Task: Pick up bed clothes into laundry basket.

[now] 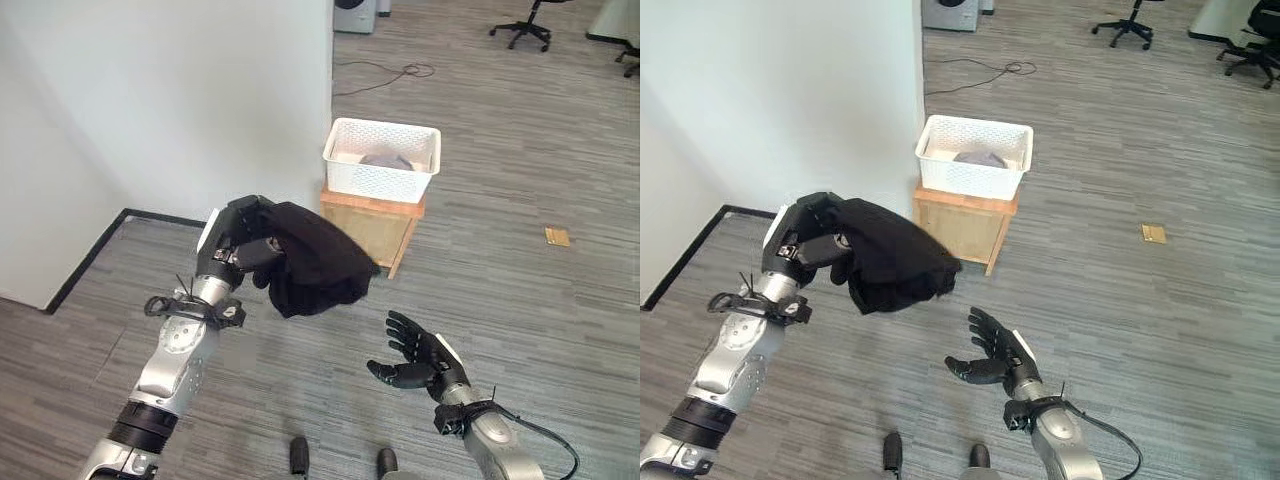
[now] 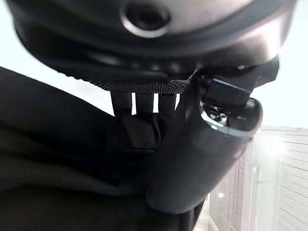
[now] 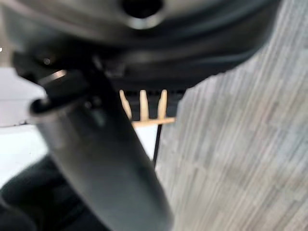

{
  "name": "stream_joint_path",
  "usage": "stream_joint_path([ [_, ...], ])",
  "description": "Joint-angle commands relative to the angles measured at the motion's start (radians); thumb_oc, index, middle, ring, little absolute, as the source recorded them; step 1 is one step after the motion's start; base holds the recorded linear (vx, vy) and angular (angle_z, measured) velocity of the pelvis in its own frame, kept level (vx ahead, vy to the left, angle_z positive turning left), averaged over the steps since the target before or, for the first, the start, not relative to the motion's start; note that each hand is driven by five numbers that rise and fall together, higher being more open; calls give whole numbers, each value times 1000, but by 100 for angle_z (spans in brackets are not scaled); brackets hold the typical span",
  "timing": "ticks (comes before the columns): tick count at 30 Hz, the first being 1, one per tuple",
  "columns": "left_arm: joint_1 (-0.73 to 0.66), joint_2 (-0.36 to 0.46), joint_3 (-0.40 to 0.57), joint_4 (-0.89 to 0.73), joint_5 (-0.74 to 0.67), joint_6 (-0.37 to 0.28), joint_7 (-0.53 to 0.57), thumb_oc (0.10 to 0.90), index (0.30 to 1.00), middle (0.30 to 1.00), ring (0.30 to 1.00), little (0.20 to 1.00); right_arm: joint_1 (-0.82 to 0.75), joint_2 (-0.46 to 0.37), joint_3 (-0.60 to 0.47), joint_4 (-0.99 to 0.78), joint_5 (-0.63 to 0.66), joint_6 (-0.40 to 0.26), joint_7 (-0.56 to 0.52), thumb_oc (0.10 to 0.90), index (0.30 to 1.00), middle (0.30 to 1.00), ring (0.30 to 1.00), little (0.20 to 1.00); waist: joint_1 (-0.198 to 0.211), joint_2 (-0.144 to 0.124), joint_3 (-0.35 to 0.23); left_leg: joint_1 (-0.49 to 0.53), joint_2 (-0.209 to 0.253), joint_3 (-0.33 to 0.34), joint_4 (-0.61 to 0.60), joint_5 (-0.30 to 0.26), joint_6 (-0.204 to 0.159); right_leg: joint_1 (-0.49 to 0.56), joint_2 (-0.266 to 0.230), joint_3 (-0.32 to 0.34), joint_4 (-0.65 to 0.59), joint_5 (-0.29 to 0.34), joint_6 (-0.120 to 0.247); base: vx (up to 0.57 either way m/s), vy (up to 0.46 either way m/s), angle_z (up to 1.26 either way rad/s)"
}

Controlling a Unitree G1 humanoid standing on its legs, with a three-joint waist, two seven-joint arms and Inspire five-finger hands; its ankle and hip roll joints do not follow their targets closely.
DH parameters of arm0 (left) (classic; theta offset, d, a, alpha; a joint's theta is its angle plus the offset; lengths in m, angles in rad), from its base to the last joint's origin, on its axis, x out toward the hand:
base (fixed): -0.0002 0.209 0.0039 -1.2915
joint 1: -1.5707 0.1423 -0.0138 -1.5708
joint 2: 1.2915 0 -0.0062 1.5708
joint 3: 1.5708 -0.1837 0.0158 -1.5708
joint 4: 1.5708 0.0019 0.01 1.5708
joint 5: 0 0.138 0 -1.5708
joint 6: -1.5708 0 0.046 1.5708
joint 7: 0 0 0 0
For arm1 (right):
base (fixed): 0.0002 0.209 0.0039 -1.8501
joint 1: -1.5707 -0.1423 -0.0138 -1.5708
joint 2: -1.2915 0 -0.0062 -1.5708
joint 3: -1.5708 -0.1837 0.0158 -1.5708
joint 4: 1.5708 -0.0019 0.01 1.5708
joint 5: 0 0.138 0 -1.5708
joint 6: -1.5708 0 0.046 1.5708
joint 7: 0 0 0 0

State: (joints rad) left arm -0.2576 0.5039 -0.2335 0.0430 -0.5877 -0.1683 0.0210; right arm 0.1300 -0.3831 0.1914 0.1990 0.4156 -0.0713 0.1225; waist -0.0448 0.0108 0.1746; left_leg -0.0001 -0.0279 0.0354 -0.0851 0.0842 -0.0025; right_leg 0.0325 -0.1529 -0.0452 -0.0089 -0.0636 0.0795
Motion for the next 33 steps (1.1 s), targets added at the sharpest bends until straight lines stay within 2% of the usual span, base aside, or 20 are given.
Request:
stream_joint_path([
  [1,-183,-14,49,-69,-19,-98,-10,400,300,300,300,300,-83,-21,-10,-109,29,-69,-3,800,900,900,900,900,20,-32,-88,1,27,-10,127,-166,16,-19,40,15,16,16,40,81,80,-26],
  [4,-212,-12,33,-61,-29,-97,-3,400,300,300,300,300,-99,-18,-4,-109,33,-72,-8,800,900,900,900,900,16,-26,-80,-1,21,-5,128,-172,29,-52,38,29,77,-2,48,42,92,-18],
  [6,-228,-16,21,-56,-37,-97,4,400,300,300,300,300,-117,-19,11,-113,20,-75,-10,800,900,900,900,900,18,-17,-55,-5,19,1,135,-177,50,-131,38,32,228,-13,64,-39,86,-11],
  [8,-237,-13,17,-44,-48,-99,7,400,300,300,300,300,-135,-24,28,-124,-16,-77,-13,800,900,900,900,900,7,-8,-21,10,23,15,133,-178,63,-208,34,43,393,28,97,-25,64,-26],
  [10,-249,11,16,-35,-56,-97,-9,400,300,300,300,300,-131,-44,27,-155,-51,-78,-5,800,900,900,900,900,-18,3,11,35,37,11,128,-182,59,-272,41,67,483,50,98,80,-3,-27],
  [11,-250,17,20,-36,-59,-100,-12,400,300,300,300,300,-126,-46,20,-161,-51,-74,-4,800,900,900,900,900,-22,4,16,46,37,12,125,-186,57,-284,31,64,470,51,96,157,-69,-13],
  [14,-241,43,40,-55,-59,-108,-16,400,300,300,300,300,-135,-53,-12,-144,-48,-85,-15,800,900,900,900,900,-22,9,17,72,61,22,101,-208,25,-311,-71,37,276,73,100,200,-143,-2],
  [15,-241,42,40,-55,-59,-108,-16,400,300,300,300,300,-135,-54,-12,-143,-48,-85,-15,800,900,900,900,900,-23,12,18,76,63,21,100,-210,25,-304,-69,34,270,75,101,372,-228,-17],
  [16,-218,56,57,-73,-66,-109,-29,400,300,300,300,300,-142,-65,-29,-135,-65,-86,-23,800,900,900,900,900,-24,7,21,119,82,28,89,-235,0,-317,-117,-1,144,128,115,405,-221,-19],
  [18,-208,73,75,-75,-62,-110,-36,400,300,300,300,300,-153,-74,-42,-139,-72,-87,-25,800,900,900,900,900,-24,-11,8,165,98,43,89,-263,-18,-322,-135,-61,77,174,136,560,-353,-19],
  [20,-219,89,81,-67,-74,-109,-37,400,300,300,300,300,-156,-82,-45,-145,-58,-80,-15,800,900,900,900,900,-35,-18,-15,198,129,39,102,-277,-41,-313,-125,-78,87,188,138,452,-314,-33],
  [22,-232,88,79,-56,-77,-107,-33,400,300,300,300,300,-154,-82,-38,-151,-52,-80,-11,800,900,900,900,900,-40,-17,-29,208,156,28,120,-263,-53,-311,-113,-80,109,173,129,298,-211,18],
  [23,-240,71,70,-46,-103,-112,-39,400,300,300,300,300,-155,-93,-34,-152,-40,-84,-2,800,900,900,900,900,-62,1,-43,216,215,7,198,-196,-82,-304,-73,-80,188,139,102,426,-321,20],
  [25,-240,58,69,-29,-108,-110,-35,400,300,300,300,300,-167,-106,-8,-147,-5,-78,7,800,900,900,900,900,-66,7,-53,151,260,-15,411,-27,-88,-259,-31,-108,197,91,43,453,-473,4],
  [26,-242,59,67,-28,-111,-108,-33,400,300,300,300,300,-176,-114,3,-145,9,-80,1,800,900,900,900,900,-61,-7,-44,88,272,-23,536,41,-82,-225,-15,-119,180,81,13,317,-550,15],
  [27,-246,59,68,-28,-120,-105,-34,400,300,300,300,300,-179,-120,8,-146,29,-82,1,800,900,900,900,900,-49,-31,-30,21,272,-26,670,69,-72,-192,-8,-129,160,71,-17,173,-382,11],
  [28,-247,60,67,-28,-120,-105,-35,400,300,300,300,300,-180,-119,8,-145,29,-82,1,800,900,900,900,900,-54,-33,-35,11,269,-32,672,72,-72,-194,-11,-134,156,75,-17,266,-524,0],
  [29,-258,65,66,-34,-130,-103,-37,400,300,300,300,300,-187,-136,16,-147,42,-80,-2,800,900,900,900,900,-14,-65,-3,-81,229,-44,829,37,-63,-135,11,-128,123,45,-49,257,-398,-6],
  [32,-280,59,52,-22,-146,-102,-37,400,300,300,300,300,-189,-155,6,-151,31,-73,-9,800,900,900,900,900,13,-69,6,-225,189,3,809,-29,-66,-50,16,-125,83,19,-36,334,-272,-7],
  [33,-281,59,51,-21,-146,-102,-37,400,300,300,300,300,-189,-155,6,-151,32,-72,-9,800,900,900,900,900,12,-71,4,-227,186,3,806,-26,-65,-53,14,-126,81,21,-36,401,-110,0],
])
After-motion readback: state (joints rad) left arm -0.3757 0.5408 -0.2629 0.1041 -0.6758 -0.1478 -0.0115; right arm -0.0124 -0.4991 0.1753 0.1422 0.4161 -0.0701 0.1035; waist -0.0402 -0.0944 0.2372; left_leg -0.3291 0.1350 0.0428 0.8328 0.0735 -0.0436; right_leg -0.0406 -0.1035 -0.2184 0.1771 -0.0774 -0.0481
